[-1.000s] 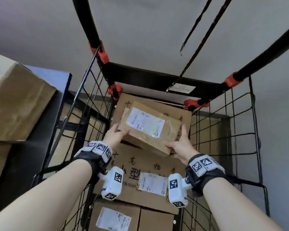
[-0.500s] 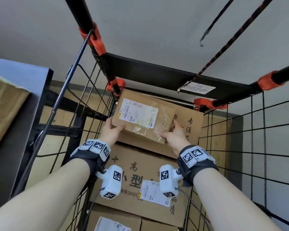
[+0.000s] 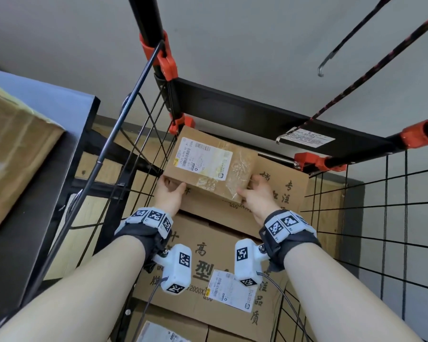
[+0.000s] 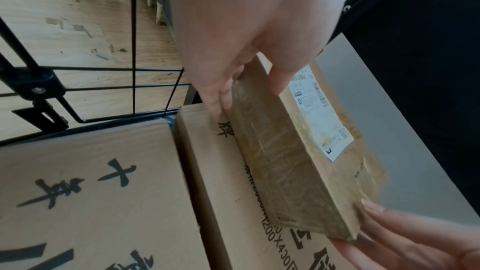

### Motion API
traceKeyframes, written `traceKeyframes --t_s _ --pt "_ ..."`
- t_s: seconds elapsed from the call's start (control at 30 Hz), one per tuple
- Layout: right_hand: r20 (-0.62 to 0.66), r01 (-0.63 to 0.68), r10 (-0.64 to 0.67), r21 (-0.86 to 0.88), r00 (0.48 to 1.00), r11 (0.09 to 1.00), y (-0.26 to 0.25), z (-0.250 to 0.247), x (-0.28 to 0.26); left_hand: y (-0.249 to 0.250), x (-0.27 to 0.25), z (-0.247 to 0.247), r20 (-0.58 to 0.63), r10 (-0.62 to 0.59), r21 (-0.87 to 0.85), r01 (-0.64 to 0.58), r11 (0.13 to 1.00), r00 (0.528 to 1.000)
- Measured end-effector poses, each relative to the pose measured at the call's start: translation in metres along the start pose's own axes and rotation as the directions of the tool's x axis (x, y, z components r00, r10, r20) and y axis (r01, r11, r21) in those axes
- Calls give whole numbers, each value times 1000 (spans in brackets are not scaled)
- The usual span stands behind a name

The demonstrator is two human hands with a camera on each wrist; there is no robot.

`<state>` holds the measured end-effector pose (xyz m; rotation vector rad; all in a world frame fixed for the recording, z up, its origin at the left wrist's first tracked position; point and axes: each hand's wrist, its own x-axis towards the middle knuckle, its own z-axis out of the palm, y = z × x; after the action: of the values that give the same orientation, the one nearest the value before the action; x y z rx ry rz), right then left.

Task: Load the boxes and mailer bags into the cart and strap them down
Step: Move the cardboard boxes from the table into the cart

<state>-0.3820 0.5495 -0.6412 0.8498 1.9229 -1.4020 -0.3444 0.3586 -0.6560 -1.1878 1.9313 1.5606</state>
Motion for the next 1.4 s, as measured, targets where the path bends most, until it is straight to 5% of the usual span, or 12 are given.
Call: traceKeyframes --t_s 0.23,0.47,0.67,1.1,1.4 --pt "-18 53 -56 -164 998 985 -7 -24 -46 14 -52 -3 6 7 187 -8 982 1000" --pt "27 157 -161 -445 987 882 -16 -55 -133 36 -135 -17 136 216 372 -252 893 967" --pt "83 275 -285 -607 955 746 -23 -69 -247 39 -255 -56 154 351 415 -382 825 924" --pt "244 582 -561 -585 791 565 -14 -36 -463 -1 -458 -217 -12 549 473 -479 740 836" --pt "315 659 -580 -413 751 629 -9 65 -513 -16 -476 -347 -138 584 513 -446 733 800"
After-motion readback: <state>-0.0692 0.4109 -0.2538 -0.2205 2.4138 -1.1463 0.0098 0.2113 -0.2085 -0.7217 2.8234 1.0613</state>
